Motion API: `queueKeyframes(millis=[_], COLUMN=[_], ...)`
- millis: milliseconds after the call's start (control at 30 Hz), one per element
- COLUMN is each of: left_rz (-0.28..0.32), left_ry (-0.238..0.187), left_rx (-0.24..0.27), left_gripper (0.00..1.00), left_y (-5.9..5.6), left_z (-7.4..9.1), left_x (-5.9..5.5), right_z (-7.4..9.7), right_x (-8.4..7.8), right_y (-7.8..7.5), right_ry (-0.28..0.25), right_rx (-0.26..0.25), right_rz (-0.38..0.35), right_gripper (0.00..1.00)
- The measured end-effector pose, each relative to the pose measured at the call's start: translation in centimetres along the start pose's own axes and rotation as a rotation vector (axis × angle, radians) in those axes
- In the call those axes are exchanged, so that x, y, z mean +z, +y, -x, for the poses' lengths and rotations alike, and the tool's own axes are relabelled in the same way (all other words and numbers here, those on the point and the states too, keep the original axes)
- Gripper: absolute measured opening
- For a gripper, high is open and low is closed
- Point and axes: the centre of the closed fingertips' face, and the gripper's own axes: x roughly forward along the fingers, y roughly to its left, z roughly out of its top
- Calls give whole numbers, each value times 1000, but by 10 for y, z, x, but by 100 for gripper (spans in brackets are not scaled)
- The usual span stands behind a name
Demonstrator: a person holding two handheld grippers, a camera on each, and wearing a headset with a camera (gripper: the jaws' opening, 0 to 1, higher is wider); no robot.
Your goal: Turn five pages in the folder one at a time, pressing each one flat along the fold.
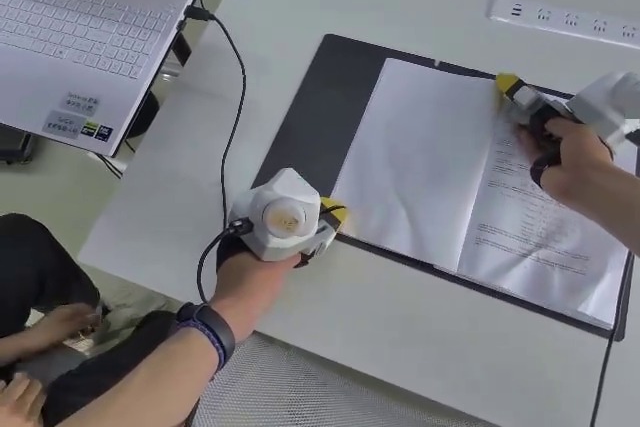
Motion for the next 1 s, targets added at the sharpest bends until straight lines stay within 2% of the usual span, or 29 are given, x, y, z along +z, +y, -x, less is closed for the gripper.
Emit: queueKeyframes(millis=[333,467,600,767,1000], left_rz=[1,1,-1,-5,11], left_ry=[-2,-2,-2,-1,-11], left_rx=[0,0,1,-1,8], left_gripper=[0,0,0,0,0], left_y=[0,0,0,0,0], left_z=[-1,-1,0,0,-1], left_x=[-1,-1,-1,-1,-1], right_z=[-4,5,13,27,44], right_x=[-1,-12,-19,-30,-44], right_y=[-9,0,4,18,32], right_ry=[17,53,73,103,123], right_rx=[6,33,45,53,70], right_rz=[23,51,64,79,66], right_gripper=[0,0,0,0,0])
